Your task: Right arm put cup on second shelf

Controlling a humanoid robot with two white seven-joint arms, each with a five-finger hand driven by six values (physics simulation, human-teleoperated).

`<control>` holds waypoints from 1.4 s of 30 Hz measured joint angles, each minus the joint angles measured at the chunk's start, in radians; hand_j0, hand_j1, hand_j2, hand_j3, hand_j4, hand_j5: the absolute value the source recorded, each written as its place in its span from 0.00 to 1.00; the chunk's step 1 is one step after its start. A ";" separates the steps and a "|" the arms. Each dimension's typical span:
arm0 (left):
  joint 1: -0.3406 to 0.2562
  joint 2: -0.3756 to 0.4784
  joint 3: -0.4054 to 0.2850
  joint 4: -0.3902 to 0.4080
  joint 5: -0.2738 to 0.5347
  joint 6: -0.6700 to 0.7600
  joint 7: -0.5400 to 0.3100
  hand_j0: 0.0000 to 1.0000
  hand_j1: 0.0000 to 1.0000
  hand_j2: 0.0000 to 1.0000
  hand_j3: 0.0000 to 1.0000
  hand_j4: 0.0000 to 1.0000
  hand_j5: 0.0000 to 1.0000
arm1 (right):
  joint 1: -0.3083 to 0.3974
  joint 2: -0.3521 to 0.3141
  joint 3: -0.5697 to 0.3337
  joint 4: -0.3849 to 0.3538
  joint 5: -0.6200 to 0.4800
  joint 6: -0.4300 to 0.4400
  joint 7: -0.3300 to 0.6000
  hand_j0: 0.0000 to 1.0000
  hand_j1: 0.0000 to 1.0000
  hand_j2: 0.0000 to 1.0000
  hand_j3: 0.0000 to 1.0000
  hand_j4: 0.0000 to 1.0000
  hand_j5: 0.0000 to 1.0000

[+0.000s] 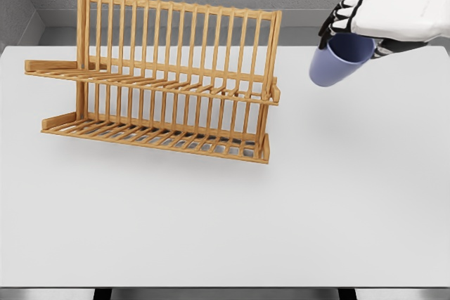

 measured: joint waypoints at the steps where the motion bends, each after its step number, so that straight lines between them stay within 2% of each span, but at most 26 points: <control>1: 0.000 0.000 0.000 0.000 0.000 0.000 0.000 1.00 1.00 1.00 1.00 1.00 1.00 | 0.000 0.001 0.000 -0.014 0.000 0.008 0.000 0.64 0.64 0.64 0.64 0.64 0.64; 4: 0.000 0.000 0.000 0.000 0.000 0.000 0.000 1.00 1.00 1.00 1.00 1.00 1.00 | -0.011 0.005 -0.001 -0.053 -0.001 0.033 0.000 0.63 0.63 0.63 0.63 0.63 0.63; 9: 0.000 0.000 0.000 0.000 0.000 0.000 0.000 1.00 1.00 1.00 1.00 1.00 1.00 | -0.028 0.029 -0.002 -0.074 -0.003 0.050 0.000 0.64 0.64 0.64 0.64 0.64 0.64; 20: 0.000 0.000 0.000 0.000 0.000 0.000 0.000 1.00 1.00 1.00 1.00 1.00 1.00 | -0.038 0.056 -0.002 -0.086 -0.005 0.051 0.001 0.64 0.64 0.64 0.64 0.64 0.64; 42: 0.000 0.000 0.000 0.000 0.000 0.000 0.000 1.00 1.00 1.00 1.00 1.00 1.00 | -0.055 0.157 0.021 -0.086 -0.008 0.051 0.000 0.65 0.65 0.65 0.65 0.65 0.65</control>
